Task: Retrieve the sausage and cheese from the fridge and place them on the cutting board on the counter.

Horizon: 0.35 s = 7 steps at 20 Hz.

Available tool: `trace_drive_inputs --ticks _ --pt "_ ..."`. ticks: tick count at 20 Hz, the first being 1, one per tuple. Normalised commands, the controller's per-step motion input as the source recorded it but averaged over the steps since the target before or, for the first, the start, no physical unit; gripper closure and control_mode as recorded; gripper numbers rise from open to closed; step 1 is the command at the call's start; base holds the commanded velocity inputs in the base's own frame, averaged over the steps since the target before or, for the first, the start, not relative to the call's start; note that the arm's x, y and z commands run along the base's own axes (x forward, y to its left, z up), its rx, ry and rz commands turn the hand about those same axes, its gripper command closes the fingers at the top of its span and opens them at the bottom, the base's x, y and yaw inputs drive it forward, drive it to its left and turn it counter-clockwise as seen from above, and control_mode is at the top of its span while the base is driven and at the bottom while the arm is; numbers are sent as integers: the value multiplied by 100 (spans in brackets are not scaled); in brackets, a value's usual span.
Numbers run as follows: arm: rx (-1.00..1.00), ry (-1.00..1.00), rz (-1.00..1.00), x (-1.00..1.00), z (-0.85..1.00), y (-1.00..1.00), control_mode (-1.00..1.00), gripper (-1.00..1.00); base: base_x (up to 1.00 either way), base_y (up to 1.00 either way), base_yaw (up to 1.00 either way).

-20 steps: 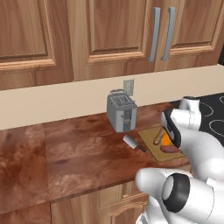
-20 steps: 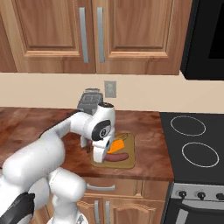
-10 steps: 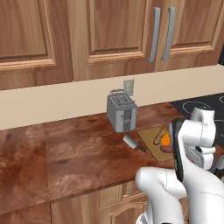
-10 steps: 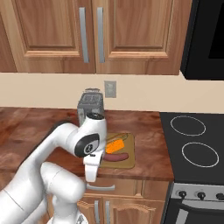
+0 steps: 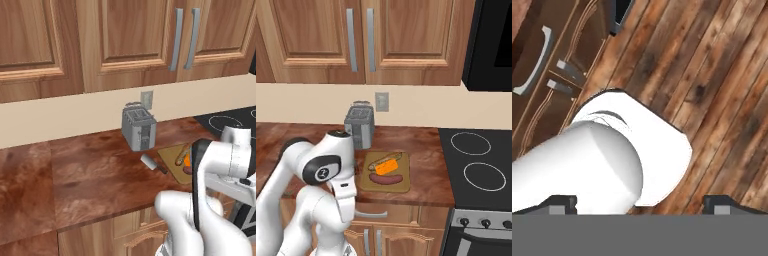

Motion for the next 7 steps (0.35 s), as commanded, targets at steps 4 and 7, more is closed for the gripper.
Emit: trace_drive_inputs --ticks 4,7 --pt "-3 -10 54 -94 45 59 -100 -100 0 0 0" --pt "-1 -14 46 -100 46 40 -100 -100 0 0 0"
